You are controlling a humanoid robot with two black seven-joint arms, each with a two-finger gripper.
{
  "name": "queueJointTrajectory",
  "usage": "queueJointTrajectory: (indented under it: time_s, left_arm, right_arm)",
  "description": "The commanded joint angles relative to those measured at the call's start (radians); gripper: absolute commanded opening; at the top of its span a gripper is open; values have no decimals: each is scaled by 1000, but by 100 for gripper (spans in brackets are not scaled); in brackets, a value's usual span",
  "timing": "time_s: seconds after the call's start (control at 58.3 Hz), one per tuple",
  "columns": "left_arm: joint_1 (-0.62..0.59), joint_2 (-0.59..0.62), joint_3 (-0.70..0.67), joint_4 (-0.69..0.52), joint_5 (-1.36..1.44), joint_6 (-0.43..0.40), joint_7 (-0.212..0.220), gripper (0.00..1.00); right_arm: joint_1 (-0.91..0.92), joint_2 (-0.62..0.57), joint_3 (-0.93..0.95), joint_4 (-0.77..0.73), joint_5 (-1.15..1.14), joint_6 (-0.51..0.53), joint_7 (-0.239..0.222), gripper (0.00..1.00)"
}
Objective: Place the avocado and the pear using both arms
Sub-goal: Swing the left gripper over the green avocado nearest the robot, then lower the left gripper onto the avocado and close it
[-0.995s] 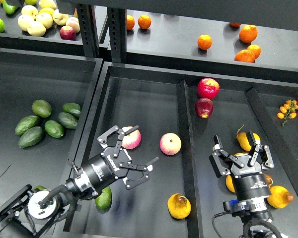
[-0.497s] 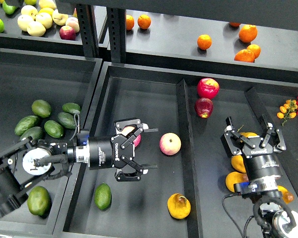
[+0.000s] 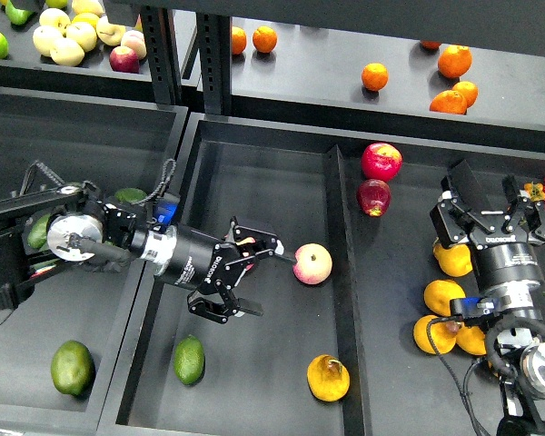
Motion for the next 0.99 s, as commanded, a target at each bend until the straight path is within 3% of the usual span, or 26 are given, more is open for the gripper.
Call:
queueJointTrajectory:
  time_s: [0.0, 0.171, 0.703, 0.977]
  left_arm:
    - [-121, -51, 185, 8, 28, 0, 0, 99]
    - [-199, -146, 380, 13, 28, 0, 0, 99]
    - [-207, -392, 608, 197, -67, 0, 0, 99]
    - [-208, -410, 670, 220, -70, 0, 0, 99]
  right_arm:
    - [15, 0, -4, -17, 0, 0, 0, 100]
    - [29, 0, -10, -39, -2, 0, 0, 100]
    - [24, 0, -16, -57, -14, 9, 0, 100]
    - [18, 0, -16, -52, -14, 11, 0, 100]
